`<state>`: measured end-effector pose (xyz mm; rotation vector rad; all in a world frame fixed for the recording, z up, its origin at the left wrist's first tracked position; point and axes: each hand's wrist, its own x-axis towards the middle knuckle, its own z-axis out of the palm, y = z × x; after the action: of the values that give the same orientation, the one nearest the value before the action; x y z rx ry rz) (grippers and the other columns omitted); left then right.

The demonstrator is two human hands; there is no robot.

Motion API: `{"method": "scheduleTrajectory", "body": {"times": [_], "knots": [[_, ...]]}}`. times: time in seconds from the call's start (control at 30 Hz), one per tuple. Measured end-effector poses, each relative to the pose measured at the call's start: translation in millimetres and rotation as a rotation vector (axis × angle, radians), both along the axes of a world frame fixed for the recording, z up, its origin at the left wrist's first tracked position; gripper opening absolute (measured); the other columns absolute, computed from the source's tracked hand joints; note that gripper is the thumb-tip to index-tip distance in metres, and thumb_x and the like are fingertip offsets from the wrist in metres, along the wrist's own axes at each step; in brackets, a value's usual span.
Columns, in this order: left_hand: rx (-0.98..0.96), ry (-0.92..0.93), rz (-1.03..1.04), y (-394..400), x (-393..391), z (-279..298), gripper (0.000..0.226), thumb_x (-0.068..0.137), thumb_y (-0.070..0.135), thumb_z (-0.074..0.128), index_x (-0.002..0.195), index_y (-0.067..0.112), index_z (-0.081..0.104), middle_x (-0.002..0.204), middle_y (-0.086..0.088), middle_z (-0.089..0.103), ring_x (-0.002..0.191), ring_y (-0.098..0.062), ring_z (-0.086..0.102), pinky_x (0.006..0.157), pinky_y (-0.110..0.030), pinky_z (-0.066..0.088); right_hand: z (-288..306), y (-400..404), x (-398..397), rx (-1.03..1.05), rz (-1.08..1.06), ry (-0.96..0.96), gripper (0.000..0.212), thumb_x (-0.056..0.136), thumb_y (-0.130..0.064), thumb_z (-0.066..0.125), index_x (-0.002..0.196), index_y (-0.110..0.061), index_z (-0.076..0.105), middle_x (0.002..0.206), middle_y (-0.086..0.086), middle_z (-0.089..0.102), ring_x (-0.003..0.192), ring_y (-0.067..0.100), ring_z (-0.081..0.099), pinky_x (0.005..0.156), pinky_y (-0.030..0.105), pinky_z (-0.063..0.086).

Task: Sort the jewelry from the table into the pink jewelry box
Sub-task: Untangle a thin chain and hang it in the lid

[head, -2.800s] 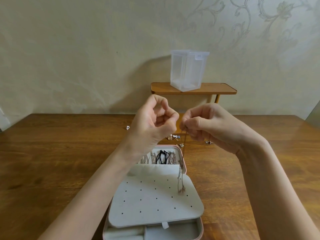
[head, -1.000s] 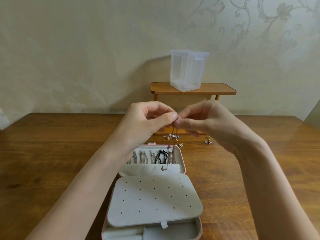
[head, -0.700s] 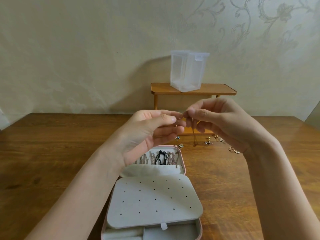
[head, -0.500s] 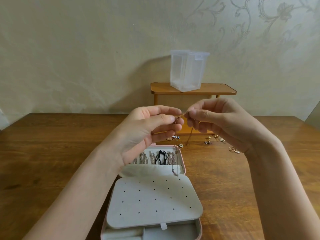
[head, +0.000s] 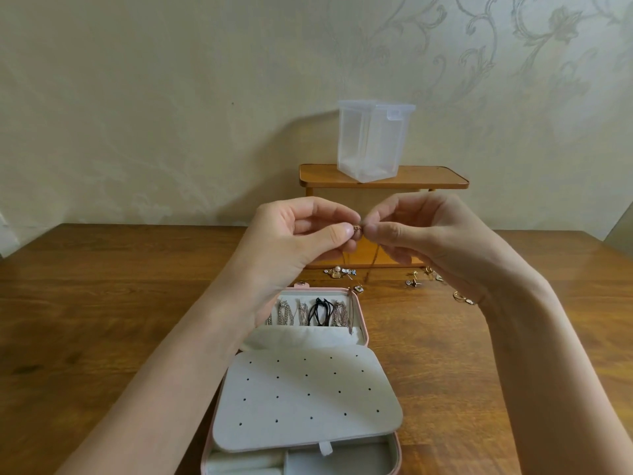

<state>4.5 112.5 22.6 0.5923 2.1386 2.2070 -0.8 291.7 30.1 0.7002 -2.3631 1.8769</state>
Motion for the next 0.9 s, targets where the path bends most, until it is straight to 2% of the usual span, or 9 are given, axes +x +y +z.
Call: {"method": "scheduleTrajectory", "body": {"times": [0.1,0.27,0.43,0.7,0.9], "knots": [[0.0,0.009,0.051,0,-2,-2,0.013,0.082,0.003,0.063,0.086,0.013,0.07,0.077,-0.003,0.073,0.071,-0.007,0.067,0.068,-0.017,0.055,3,-1,2,0.036,-0.119,0.082,0.015,0.067,-0.025,0.071,0.072,-0.012,0.071,0.06,0.009,0.053,0.053,0.018,0.04,0.049,0.02,0.035],[-0.029,0.075,0.109,0,-3,-2,0.013,0.081,0.001,0.064,0.083,0.013,0.07,0.071,0.0,0.072,0.066,-0.006,0.068,0.06,-0.013,0.051,6,-9,4,0.161,-0.138,0.153,0.014,0.066,-0.028,0.072,0.072,-0.015,0.072,0.048,-0.005,0.052,0.046,0.007,0.04,0.044,0.014,0.03],[-0.184,0.235,0.197,0,-3,-4,0.019,0.08,0.001,0.067,0.078,0.021,0.068,0.067,0.005,0.07,0.064,-0.005,0.067,0.062,-0.012,0.051,3,-15,1,0.252,-0.197,0.224,0.003,0.074,-0.017,0.074,0.076,-0.015,0.072,0.053,-0.01,0.057,0.049,0.002,0.044,0.045,0.011,0.035],[-0.288,0.342,0.275,4,-3,-7,0.024,0.078,0.003,0.069,0.075,0.026,0.067,0.069,0.007,0.069,0.062,-0.005,0.067,0.061,-0.013,0.053,1,-18,0,0.237,-0.221,0.229,0.008,0.077,-0.015,0.072,0.069,-0.017,0.069,0.047,-0.011,0.051,0.045,0.003,0.038,0.044,0.014,0.029],[-0.298,0.429,0.31,5,-3,-8,0.018,0.077,0.008,0.072,0.076,0.026,0.068,0.07,0.008,0.069,0.063,-0.003,0.067,0.061,-0.013,0.053,-4,-25,-3,0.124,-0.195,0.154,0.017,0.078,-0.008,0.064,0.062,-0.014,0.062,0.043,-0.011,0.049,0.044,0.001,0.039,0.044,0.013,0.03]]}}
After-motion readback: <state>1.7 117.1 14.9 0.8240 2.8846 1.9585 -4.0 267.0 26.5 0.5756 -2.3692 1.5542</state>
